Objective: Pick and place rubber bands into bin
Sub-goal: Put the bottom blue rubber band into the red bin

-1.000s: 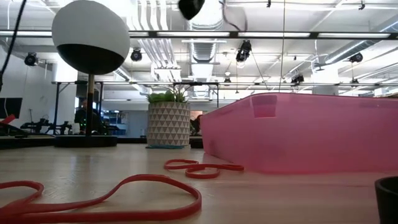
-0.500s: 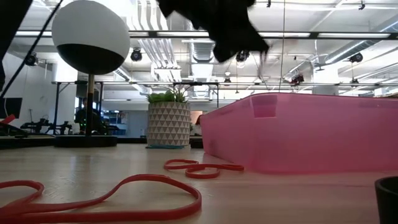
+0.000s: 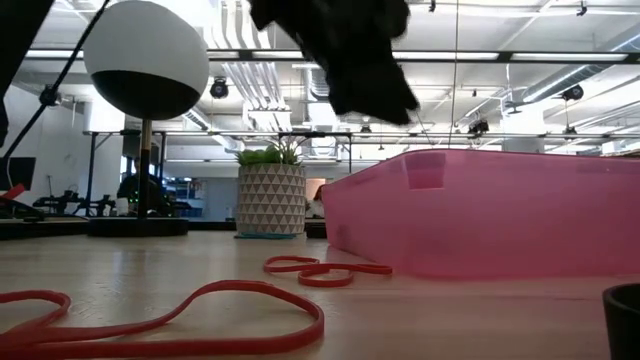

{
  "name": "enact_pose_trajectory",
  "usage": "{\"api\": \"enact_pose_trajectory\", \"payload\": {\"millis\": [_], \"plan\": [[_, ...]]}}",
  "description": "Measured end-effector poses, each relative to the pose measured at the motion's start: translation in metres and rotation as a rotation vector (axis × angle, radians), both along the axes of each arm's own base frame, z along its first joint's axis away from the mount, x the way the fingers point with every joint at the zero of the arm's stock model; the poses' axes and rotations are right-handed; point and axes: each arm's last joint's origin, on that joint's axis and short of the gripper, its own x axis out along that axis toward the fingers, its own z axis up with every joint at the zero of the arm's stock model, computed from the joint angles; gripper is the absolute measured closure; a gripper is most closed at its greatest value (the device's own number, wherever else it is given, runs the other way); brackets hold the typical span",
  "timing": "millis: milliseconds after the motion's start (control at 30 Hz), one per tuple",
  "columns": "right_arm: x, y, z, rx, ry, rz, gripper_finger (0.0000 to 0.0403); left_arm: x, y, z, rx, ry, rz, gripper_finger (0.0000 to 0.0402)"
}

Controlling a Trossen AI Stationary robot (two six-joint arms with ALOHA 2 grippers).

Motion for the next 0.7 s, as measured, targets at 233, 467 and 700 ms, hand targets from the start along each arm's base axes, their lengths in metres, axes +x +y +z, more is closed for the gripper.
{"api": "enact_pose_trajectory", "payload": {"millis": [233,467,700], "plan": [[0.011,0.003,-0.038,-0.109,0.06,0.054,0.0183,-0.037,-0.017,0.044,0.041,-0.031,-0.079,0.0187],[0.018,0.001,-0.062,-0.107,0.071,0.084,0.0184,-0.078,-0.033,0.066,0.053,0.084,-0.034,0.0187],[0.025,-0.006,-0.064,-0.091,0.049,0.058,0.0184,-0.098,-0.056,0.071,0.027,0.148,-0.01,0.0187]]}}
